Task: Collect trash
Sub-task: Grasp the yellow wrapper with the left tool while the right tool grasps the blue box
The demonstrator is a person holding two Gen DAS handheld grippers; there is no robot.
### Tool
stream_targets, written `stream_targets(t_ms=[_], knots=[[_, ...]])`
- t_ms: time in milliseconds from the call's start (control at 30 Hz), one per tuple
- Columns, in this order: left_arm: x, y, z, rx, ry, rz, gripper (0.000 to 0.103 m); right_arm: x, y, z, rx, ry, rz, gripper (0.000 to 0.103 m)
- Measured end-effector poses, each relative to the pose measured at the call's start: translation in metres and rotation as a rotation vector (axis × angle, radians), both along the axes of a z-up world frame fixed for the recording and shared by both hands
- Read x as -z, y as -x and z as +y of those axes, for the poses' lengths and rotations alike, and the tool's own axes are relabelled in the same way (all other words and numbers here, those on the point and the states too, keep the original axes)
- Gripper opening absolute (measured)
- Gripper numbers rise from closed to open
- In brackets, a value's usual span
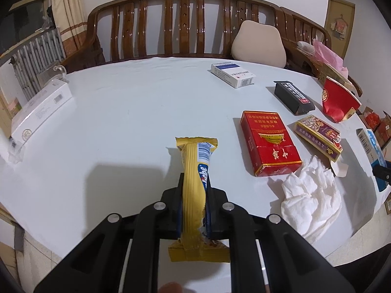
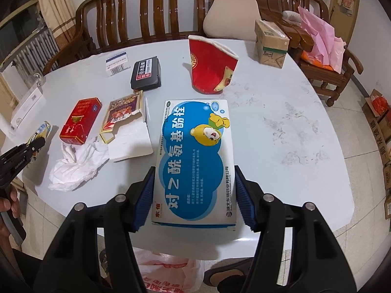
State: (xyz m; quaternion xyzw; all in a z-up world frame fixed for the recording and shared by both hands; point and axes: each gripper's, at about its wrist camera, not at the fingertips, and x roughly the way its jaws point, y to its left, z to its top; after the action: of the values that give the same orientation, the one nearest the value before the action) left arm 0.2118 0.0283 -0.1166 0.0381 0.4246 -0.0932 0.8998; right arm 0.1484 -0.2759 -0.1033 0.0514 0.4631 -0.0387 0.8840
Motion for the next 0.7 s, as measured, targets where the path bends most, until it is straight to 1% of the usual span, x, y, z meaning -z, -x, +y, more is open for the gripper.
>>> stream_targets(t_ms=[167,233,367,567,700], knots=[[-0.014,0.012,-0.003,-0.011,-0.015,-0.014,0.013,-0.014,0.013,0.001,0.0,-0.008,-0.043,0.059],[-0.024,0.021,-0.006,-0.021,-0.035,-0.029,0.013,-0.022,0.021,0.002,-0.002,0.002,-0.067,0.059],[-0.045,0.041,-0.013,-0.025,-0.036,-0.056,0.013,-0.041,0.035,0.002,-0.012,-0.015,-0.105,0.059],[-0.085,0.077,-0.025,-0.022,-0.031,-0.114,0.013,-0.075,0.064,0.005,-0.037,-0.03,-0.171,0.059],[-0.112,0.1,-0.032,-0.018,-0.015,-0.158,0.013,-0.098,0.085,0.008,-0.062,-0.048,-0.214,0.059]])
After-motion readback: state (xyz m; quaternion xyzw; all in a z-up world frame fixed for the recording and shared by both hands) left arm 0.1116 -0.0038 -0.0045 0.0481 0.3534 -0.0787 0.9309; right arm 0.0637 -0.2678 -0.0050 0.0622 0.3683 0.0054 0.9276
